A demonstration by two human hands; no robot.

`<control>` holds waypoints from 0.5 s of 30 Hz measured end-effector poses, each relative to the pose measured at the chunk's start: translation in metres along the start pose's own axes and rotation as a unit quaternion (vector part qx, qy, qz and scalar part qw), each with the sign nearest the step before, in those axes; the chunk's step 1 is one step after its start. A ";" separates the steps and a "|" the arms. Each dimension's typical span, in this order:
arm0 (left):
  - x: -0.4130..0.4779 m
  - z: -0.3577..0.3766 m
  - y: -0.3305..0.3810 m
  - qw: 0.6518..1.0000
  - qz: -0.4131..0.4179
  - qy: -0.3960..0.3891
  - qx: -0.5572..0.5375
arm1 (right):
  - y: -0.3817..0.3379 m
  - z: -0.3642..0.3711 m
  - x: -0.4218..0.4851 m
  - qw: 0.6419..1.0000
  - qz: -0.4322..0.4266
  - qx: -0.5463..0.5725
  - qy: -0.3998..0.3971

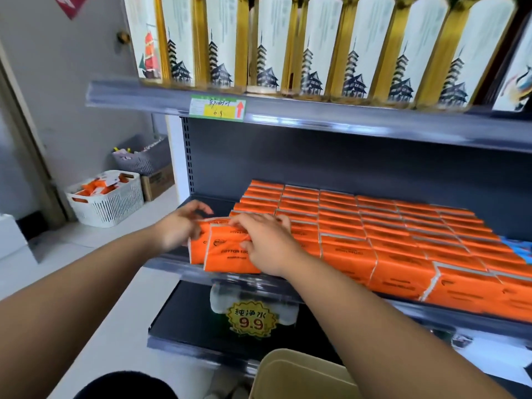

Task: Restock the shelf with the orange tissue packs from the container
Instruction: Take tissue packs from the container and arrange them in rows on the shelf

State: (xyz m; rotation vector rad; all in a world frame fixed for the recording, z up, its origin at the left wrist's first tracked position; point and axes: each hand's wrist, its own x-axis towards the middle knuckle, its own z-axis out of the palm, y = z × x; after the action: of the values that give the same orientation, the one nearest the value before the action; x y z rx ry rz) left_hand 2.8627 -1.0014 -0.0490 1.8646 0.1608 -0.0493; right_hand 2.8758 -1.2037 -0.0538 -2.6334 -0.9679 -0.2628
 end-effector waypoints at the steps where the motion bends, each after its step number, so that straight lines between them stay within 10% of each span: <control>1: 0.008 -0.003 -0.002 1.000 -0.001 0.004 0.005 | 0.001 0.006 0.010 1.000 -0.001 -0.008 -0.001; 15: 0.100 0.016 -0.052 0.998 -0.004 0.043 0.040 | 0.037 0.055 0.058 0.994 0.006 -0.095 -0.048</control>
State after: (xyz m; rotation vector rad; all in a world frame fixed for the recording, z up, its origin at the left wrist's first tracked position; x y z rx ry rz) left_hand 2.9551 -0.9933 -0.1146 1.9463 0.2283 0.0185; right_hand 2.9475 -1.1757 -0.0979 -2.8468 -1.0029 -0.2375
